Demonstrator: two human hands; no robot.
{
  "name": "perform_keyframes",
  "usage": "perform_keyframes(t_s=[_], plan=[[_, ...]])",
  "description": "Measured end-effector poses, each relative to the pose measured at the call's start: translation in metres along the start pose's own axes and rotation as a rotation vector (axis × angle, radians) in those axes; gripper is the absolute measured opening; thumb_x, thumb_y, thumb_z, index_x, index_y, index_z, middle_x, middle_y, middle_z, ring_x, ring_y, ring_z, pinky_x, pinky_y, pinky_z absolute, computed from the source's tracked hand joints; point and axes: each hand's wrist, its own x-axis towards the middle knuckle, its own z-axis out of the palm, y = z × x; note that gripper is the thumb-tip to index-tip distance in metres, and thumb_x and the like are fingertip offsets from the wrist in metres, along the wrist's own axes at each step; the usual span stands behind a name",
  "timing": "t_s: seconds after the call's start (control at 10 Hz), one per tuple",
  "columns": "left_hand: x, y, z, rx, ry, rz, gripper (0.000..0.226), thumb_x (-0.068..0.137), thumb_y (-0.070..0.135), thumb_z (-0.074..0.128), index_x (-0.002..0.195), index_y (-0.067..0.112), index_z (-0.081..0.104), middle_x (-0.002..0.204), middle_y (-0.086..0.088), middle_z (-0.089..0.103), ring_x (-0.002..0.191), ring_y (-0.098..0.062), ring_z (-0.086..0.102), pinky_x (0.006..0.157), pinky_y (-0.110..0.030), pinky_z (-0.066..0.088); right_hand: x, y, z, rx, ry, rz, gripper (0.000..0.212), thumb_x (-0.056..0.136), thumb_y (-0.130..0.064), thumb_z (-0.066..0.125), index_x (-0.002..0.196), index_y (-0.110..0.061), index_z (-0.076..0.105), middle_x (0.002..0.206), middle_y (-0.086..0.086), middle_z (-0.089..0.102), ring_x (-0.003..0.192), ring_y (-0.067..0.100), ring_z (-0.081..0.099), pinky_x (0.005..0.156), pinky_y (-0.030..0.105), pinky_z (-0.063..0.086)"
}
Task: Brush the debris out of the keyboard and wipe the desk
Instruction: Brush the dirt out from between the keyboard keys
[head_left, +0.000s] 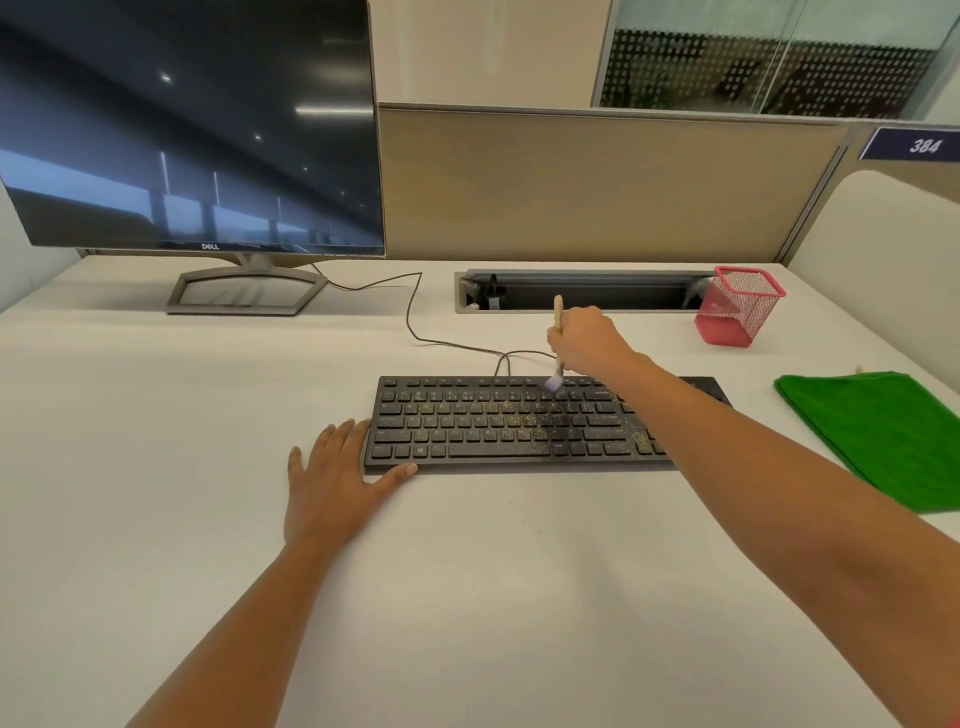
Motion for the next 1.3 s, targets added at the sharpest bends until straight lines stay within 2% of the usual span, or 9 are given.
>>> perform_keyframes(t_s=[0.2, 0.3, 0.4, 0.6, 0.7, 0.8, 1.0, 1.2, 1.3], plan=[[0.001, -0.001, 0.001, 0.013, 0.004, -0.002, 0.109, 0.057, 0.089, 0.009, 0.146, 0.029, 0.026, 0.154, 0.006, 0.026, 0.144, -0.012, 0.013, 0.117, -0.046, 0.005, 0.006, 0.005, 0.001, 0.185, 0.039, -0.012, 0.037, 0.099, -0.022, 0.041, 0.104, 0.007, 0.063, 0.099, 0.022, 0.067, 0.088, 0.033, 0.067, 0.078, 0.039, 0.053], [0.000, 0.000, 0.000, 0.001, 0.004, -0.001, 0.108, 0.057, 0.089, 0.010, 0.146, 0.029, 0.026, 0.154, 0.006, 0.026, 0.144, -0.012, 0.013, 0.117, -0.046, 0.005, 0.005, 0.007, 0.003, 0.224, -0.040, 0.010, 0.034, 0.098, -0.020, 0.043, 0.107, 0.005, 0.063, 0.103, 0.019, 0.066, 0.092, 0.031, 0.067, 0.086, 0.037, 0.054], [0.000, 0.000, 0.000, 0.001, -0.001, -0.003, 0.108, 0.057, 0.089, 0.010, 0.146, 0.030, 0.026, 0.154, 0.007, 0.026, 0.144, -0.012, 0.013, 0.117, -0.046, 0.005, 0.004, 0.008, 0.001, 0.176, -0.044, 0.026, 0.031, 0.097, -0.017, 0.043, 0.105, 0.006, 0.061, 0.102, 0.020, 0.066, 0.082, 0.027, 0.064, 0.084, 0.036, 0.053], [0.000, 0.000, 0.000, 0.007, -0.007, -0.005, 0.108, 0.057, 0.089, 0.009, 0.146, 0.030, 0.025, 0.154, 0.007, 0.025, 0.144, -0.011, 0.012, 0.117, -0.045, 0.004, 0.005, 0.009, 0.000, 0.301, -0.027, 0.007, 0.032, 0.098, -0.021, 0.044, 0.104, 0.003, 0.065, 0.101, 0.018, 0.068, 0.083, 0.026, 0.067, 0.086, 0.035, 0.055], [0.000, -0.001, 0.000, 0.002, 0.001, -0.001, 0.107, 0.058, 0.089, 0.010, 0.146, 0.030, 0.026, 0.154, 0.006, 0.026, 0.144, -0.012, 0.013, 0.116, -0.046, 0.005, 0.003, 0.014, 0.000, 0.180, -0.033, 0.041, 0.032, 0.098, -0.021, 0.044, 0.108, 0.003, 0.062, 0.104, 0.018, 0.066, 0.091, 0.029, 0.067, 0.085, 0.033, 0.053], [0.000, -0.001, 0.000, -0.003, 0.013, 0.003, 0.106, 0.058, 0.089, 0.011, 0.145, 0.030, 0.028, 0.153, 0.006, 0.029, 0.144, -0.012, 0.015, 0.116, -0.046, 0.006, 0.001, 0.019, -0.004, 0.049, 0.019, 0.070, 0.032, 0.098, -0.018, 0.040, 0.108, 0.004, 0.060, 0.105, 0.020, 0.064, 0.086, 0.029, 0.061, 0.073, 0.031, 0.045], [0.000, 0.001, 0.000, 0.000, 0.014, 0.003, 0.107, 0.058, 0.088, 0.010, 0.145, 0.029, 0.028, 0.153, 0.006, 0.029, 0.144, -0.012, 0.015, 0.116, -0.046, 0.006, 0.006, 0.019, -0.007, 0.237, 0.019, 0.045, 0.031, 0.098, -0.019, 0.045, 0.104, 0.005, 0.064, 0.101, 0.019, 0.068, 0.071, 0.022, 0.066, 0.077, 0.032, 0.056], [0.000, 0.000, -0.001, 0.001, 0.006, -0.004, 0.108, 0.057, 0.089, 0.010, 0.146, 0.029, 0.027, 0.154, 0.006, 0.027, 0.144, -0.012, 0.014, 0.117, -0.046, 0.005, 0.004, 0.021, -0.004, 0.141, 0.091, 0.050, 0.035, 0.099, -0.021, 0.041, 0.108, 0.006, 0.062, 0.102, 0.020, 0.066, 0.080, 0.025, 0.063, 0.070, 0.031, 0.050], [0.000, 0.000, -0.001, 0.002, 0.006, -0.003, 0.109, 0.057, 0.089, 0.009, 0.146, 0.029, 0.027, 0.154, 0.006, 0.027, 0.144, -0.012, 0.014, 0.117, -0.046, 0.005, 0.005, 0.021, -0.002, 0.228, 0.099, 0.043, 0.036, 0.099, -0.024, 0.042, 0.108, 0.004, 0.063, 0.102, 0.019, 0.067, 0.081, 0.026, 0.064, 0.066, 0.027, 0.051]])
